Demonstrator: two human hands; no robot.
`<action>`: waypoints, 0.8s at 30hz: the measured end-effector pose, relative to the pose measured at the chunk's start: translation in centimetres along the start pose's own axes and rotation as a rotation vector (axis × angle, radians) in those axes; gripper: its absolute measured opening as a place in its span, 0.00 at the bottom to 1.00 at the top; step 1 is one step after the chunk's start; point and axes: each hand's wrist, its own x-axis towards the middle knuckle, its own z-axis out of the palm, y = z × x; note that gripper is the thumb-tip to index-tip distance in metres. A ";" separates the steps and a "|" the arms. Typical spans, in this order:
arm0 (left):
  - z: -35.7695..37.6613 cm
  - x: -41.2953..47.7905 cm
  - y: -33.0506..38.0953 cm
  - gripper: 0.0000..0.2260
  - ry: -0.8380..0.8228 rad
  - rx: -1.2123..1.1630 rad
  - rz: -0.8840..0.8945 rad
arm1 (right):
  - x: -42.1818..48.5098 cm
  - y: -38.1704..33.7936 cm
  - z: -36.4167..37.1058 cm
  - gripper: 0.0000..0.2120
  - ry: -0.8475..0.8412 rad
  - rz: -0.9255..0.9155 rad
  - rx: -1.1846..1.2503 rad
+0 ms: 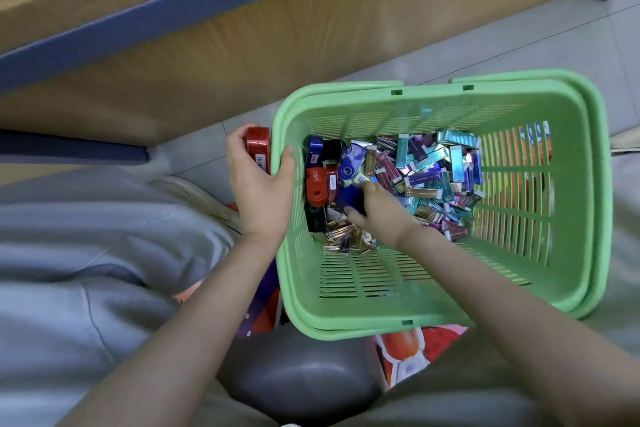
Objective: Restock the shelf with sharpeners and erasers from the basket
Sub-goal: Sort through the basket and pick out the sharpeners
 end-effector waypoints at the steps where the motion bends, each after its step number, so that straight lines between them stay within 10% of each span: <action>1: -0.1 0.0 -0.1 0.16 0.000 -0.011 0.002 | 0.0 -0.7 -0.5 0.22 0.117 -0.023 0.061; 4: -0.7 -0.5 0.1 0.17 -0.029 -0.074 0.026 | 1.2 -3.9 -0.7 0.26 0.308 -0.062 0.230; 13: -3.0 -2.2 3.7 0.19 -0.438 0.177 0.480 | 0.9 -2.1 -0.5 0.29 0.117 -0.178 0.151; 24: 9.8 -0.1 -2.7 0.17 -1.058 0.584 0.026 | -1.0 6.5 0.0 0.34 -0.269 -0.033 -0.066</action>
